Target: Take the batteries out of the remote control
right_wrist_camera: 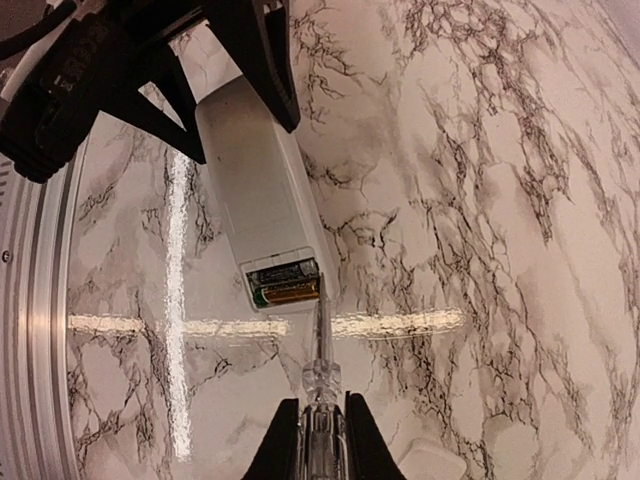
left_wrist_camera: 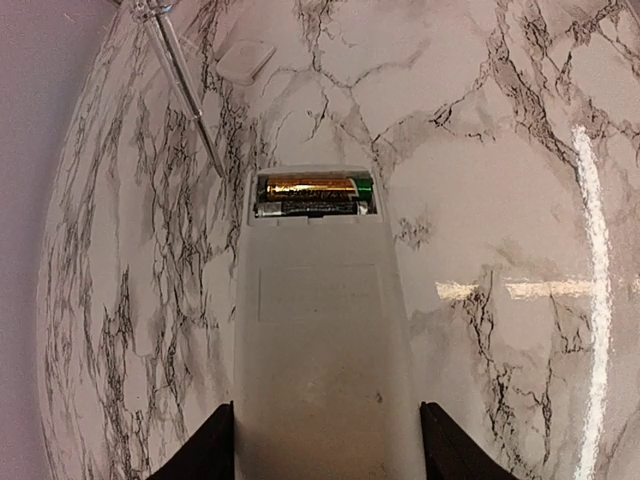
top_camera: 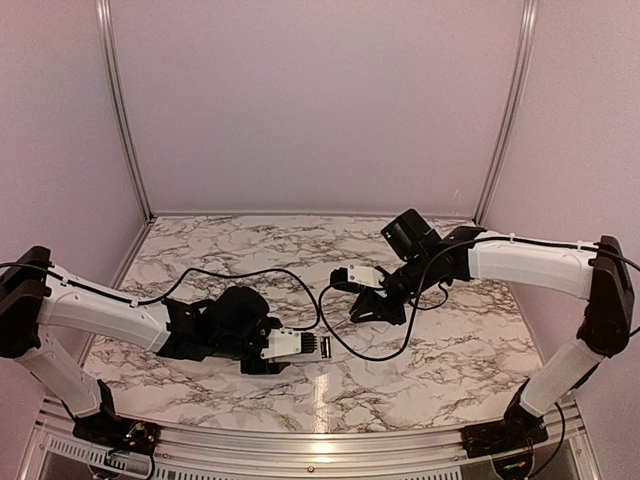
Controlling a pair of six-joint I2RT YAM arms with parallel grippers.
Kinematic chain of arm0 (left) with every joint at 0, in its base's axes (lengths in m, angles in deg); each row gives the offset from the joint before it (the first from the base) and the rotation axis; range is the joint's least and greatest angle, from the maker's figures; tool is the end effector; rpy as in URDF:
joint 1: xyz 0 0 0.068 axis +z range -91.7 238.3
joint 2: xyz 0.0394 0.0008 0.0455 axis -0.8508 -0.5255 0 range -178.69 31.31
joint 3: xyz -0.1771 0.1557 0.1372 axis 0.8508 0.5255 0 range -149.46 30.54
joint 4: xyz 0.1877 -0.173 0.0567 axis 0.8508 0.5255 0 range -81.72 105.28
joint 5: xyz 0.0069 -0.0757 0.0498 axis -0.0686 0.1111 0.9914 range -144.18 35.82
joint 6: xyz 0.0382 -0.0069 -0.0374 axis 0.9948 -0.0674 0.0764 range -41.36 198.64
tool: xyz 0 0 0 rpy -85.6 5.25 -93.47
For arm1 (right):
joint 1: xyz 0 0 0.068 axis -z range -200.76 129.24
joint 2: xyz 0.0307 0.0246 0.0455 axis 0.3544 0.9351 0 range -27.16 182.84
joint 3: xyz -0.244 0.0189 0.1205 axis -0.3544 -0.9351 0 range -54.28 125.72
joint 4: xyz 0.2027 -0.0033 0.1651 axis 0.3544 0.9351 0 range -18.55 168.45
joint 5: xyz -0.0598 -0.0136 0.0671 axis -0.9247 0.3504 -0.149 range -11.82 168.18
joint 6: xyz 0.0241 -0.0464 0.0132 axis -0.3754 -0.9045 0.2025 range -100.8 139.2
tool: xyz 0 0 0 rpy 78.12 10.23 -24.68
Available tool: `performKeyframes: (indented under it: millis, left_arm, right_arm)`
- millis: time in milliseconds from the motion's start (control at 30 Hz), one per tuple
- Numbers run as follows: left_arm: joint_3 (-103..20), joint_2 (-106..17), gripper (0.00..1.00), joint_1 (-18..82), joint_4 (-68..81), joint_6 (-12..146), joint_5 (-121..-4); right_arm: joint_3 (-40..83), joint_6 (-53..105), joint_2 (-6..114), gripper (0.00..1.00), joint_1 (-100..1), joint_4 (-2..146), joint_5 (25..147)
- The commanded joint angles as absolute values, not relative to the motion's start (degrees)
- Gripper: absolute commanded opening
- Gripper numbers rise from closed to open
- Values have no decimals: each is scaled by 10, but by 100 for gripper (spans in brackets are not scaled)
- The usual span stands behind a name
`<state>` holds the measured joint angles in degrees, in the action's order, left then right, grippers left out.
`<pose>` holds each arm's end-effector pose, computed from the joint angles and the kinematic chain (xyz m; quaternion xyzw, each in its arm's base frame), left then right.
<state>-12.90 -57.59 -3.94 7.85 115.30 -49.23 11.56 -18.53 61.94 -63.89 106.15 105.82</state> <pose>0.1457 -0.2702 0.1675 0.6907 0.6127 -0.0456 0.3814 0.2228 0.2312 0.2464 -0.6555 0.6677 0.2420 0.2569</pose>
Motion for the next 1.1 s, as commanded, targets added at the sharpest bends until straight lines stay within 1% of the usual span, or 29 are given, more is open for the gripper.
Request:
performKeyframes:
  millis: [0, 267, 700, 1067]
  left_arm:
    - [-157, -579, 47, -38, 104, 1162, -510]
    - [-174, -596, 48, -38, 132, 1157, -535]
    - [-191, -632, 47, -38, 152, 1125, -539]
    - [-201, -643, 47, -38, 155, 1113, -540]
  right_arm:
    - [117, -183, 640, 0, -644, 1035, 1021]
    - [134, -179, 669, 0, -645, 1043, 1025]
    - [138, -161, 639, 0, -655, 1063, 1023]
    - [126, -144, 644, 0, -673, 1071, 1019]
